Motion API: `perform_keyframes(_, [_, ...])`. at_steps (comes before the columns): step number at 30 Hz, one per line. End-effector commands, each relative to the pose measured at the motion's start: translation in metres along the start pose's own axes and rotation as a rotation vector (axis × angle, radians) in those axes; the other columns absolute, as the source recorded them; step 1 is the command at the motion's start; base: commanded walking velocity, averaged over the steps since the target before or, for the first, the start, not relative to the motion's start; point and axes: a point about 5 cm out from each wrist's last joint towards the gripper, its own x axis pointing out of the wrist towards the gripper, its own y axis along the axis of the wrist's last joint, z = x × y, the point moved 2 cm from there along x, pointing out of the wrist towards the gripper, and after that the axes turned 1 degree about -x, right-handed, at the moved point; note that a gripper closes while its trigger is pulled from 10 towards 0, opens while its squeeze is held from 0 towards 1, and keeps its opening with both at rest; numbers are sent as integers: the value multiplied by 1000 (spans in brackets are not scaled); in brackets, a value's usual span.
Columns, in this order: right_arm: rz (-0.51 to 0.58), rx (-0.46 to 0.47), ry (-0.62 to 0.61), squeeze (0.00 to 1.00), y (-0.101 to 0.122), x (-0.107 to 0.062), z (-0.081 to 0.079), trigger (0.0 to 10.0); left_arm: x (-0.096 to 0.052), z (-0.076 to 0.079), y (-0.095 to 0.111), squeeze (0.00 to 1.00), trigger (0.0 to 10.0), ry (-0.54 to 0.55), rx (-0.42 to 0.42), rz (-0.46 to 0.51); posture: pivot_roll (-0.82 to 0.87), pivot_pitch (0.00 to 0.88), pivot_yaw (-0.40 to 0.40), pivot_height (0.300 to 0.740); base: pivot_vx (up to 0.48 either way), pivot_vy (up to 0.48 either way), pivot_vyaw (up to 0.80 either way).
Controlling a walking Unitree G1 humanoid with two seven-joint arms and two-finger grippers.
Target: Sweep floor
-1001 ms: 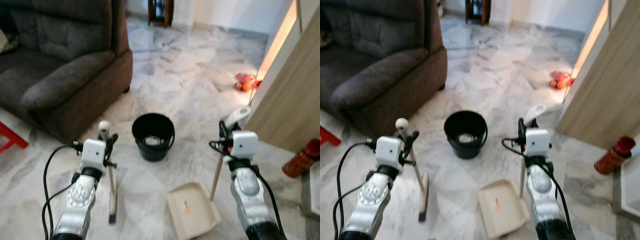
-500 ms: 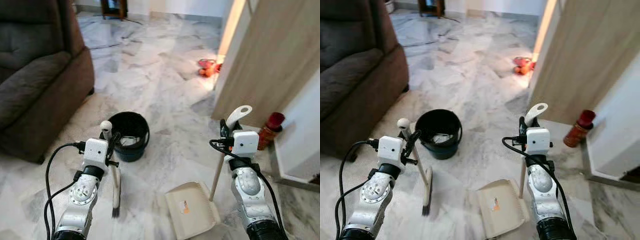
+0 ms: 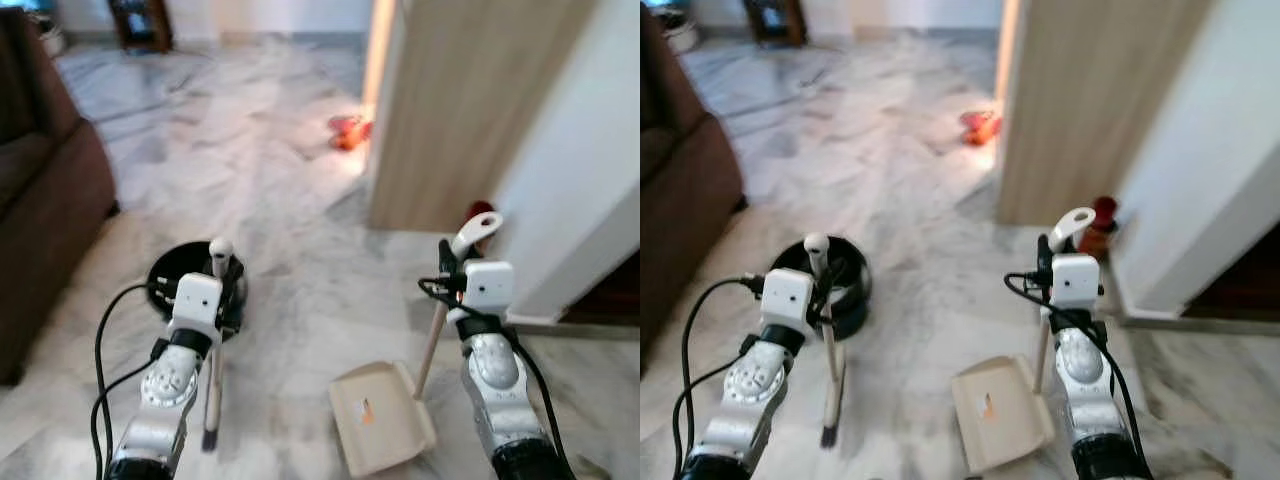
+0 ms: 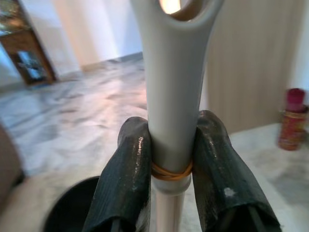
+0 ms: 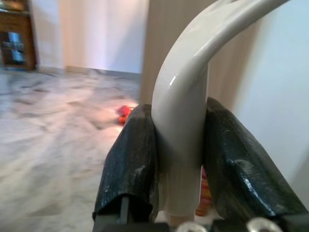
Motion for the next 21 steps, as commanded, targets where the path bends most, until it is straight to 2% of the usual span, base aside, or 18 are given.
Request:
perform_keyframes(1, [16,-3,-1,0,4,1,1,10000,2,-2,7,0,10000,1,18,29,2,74,-5,740,0,0,-800])
perform_keyframes(21, [24,-7,-14,0,8,4,4,10000,4,-2,8,0,10000,5,16,33,-11,86,-5,740,0,0,-800])
